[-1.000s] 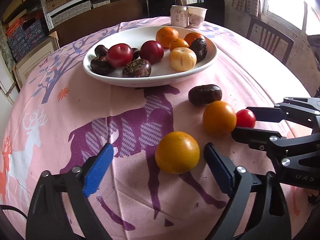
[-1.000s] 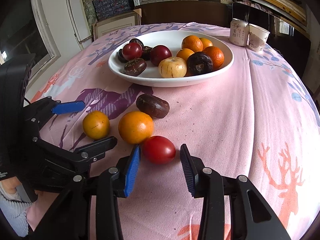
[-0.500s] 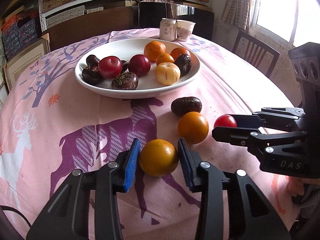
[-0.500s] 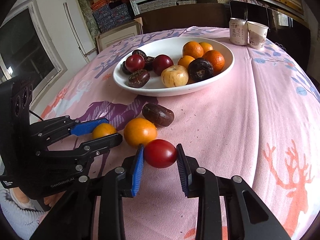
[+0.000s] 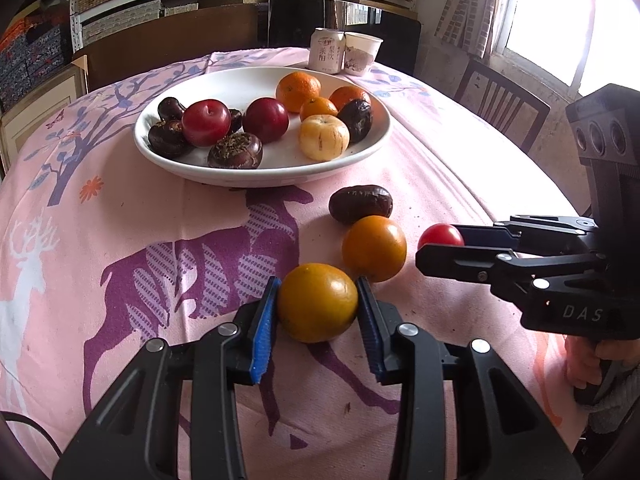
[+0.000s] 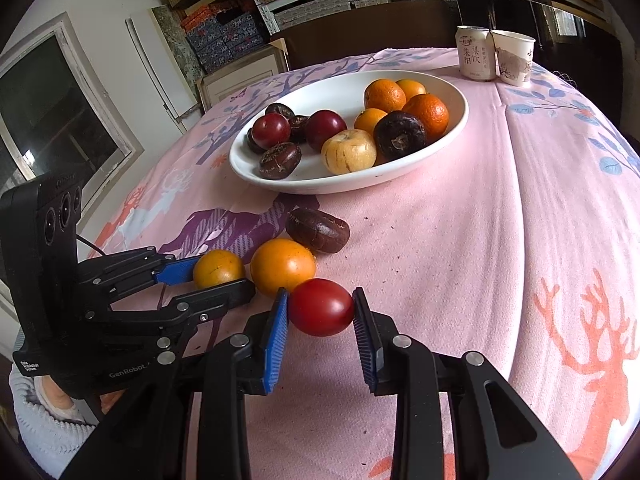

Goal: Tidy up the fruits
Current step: 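Grasp a yellow-orange fruit with the left tool while the right tool grasps the red tomato, then carry both fruits onto the white plate and open both tools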

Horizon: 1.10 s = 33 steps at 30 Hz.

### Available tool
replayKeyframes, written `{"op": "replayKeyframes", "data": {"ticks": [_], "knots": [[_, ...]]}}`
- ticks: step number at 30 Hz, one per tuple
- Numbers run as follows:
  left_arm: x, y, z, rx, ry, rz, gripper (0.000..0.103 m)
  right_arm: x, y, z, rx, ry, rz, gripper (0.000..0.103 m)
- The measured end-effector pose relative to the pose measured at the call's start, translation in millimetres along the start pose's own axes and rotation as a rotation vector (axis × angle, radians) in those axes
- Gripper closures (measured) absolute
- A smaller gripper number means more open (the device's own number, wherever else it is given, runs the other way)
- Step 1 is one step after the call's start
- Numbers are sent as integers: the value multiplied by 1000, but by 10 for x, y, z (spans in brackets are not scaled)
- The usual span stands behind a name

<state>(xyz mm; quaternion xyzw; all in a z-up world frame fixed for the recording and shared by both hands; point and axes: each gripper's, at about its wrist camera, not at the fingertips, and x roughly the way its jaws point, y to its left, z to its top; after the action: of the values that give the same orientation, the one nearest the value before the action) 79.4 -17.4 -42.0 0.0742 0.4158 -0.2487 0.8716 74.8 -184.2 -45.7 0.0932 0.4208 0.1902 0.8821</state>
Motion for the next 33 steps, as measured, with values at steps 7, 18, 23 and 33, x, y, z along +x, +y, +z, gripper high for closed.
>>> {"op": "replayKeyframes", "data": {"ticks": [7, 18, 23, 33], "knots": [[-54, 72, 24, -37, -23, -25, 66, -69, -46, 1, 24, -35, 19, 71], [-249, 264, 693, -80, -165, -6, 66, -267, -103, 484, 5, -159, 12, 71], [-38, 436, 1131, -124, -175, 17, 66, -63, -111, 925, -25, -177, -32, 71], [588, 810, 1479, -255, -122, 32, 19, 286, -232, 1227, -27, -246, -84, 33]]}}
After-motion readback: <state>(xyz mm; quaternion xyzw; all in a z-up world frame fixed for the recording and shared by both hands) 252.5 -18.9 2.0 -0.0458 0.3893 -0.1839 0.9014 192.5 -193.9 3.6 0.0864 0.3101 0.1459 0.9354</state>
